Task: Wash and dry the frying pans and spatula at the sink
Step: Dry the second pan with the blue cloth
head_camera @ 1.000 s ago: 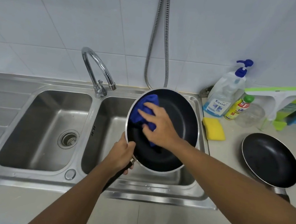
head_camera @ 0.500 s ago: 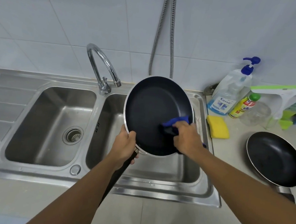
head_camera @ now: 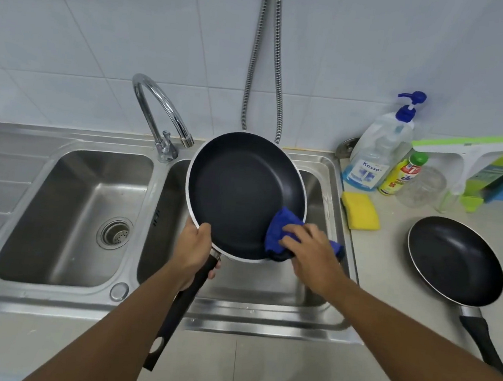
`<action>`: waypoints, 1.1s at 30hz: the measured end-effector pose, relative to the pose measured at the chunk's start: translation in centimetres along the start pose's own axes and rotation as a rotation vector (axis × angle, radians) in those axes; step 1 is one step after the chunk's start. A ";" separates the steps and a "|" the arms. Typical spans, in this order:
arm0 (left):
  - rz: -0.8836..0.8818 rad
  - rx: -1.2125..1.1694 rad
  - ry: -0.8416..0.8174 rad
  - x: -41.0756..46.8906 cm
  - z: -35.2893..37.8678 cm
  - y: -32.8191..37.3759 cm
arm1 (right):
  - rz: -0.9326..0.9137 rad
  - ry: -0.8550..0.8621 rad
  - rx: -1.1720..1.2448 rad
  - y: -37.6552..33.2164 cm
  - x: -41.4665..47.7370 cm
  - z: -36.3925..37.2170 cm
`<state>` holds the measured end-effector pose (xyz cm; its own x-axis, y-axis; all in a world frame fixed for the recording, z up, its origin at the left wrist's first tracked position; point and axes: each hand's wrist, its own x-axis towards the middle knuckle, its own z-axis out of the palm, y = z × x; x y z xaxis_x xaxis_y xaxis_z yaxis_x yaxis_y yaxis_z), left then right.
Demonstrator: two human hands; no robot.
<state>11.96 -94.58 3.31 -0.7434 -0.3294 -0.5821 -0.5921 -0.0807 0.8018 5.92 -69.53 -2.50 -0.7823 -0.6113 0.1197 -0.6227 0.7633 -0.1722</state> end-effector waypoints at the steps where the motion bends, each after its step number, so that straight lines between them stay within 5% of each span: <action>1: 0.001 0.006 -0.008 -0.2 0.2 0.1 | 0.056 -0.020 -0.026 0.2 0.3 -0.2; 7: 0.032 -0.029 -0.049 -0.3 1.3 0.4 | 0.022 0.094 0.177 -8.0 -0.1 -1.1; 10: 0.011 -0.030 -0.064 -0.7 0.4 -0.3 | -0.112 0.088 0.196 -5.7 -0.9 -0.9; 13: -0.010 0.009 -0.076 -1.1 -0.5 -0.9 | -0.187 -0.077 0.003 0.3 0.4 -0.9; 16: -0.011 0.068 -0.132 -2.0 -0.6 -1.3 | -0.045 -0.260 -0.190 3.9 3.7 -2.1; 21: 0.022 0.163 -0.200 -3.1 0.6 -1.6 | 0.217 -0.007 0.014 1.7 10.5 -4.6; 25: 0.050 0.128 -0.201 -3.3 1.3 -1.5 | -0.065 0.165 0.345 -4.1 11.5 -3.6; 28: 0.059 0.141 -0.196 -3.0 0.3 -1.4 | -0.313 0.023 0.200 -5.0 11.0 -3.4; 33: 0.031 0.138 -0.176 -3.2 -1.7 -2.0 | -0.004 -0.128 -0.202 0.5 11.4 -4.5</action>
<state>16.08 -95.00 3.85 -0.7975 -0.1599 -0.5817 -0.5961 0.0602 0.8007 -3.34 -75.18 3.22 -0.7799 -0.6258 -0.0074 -0.6257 0.7795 0.0283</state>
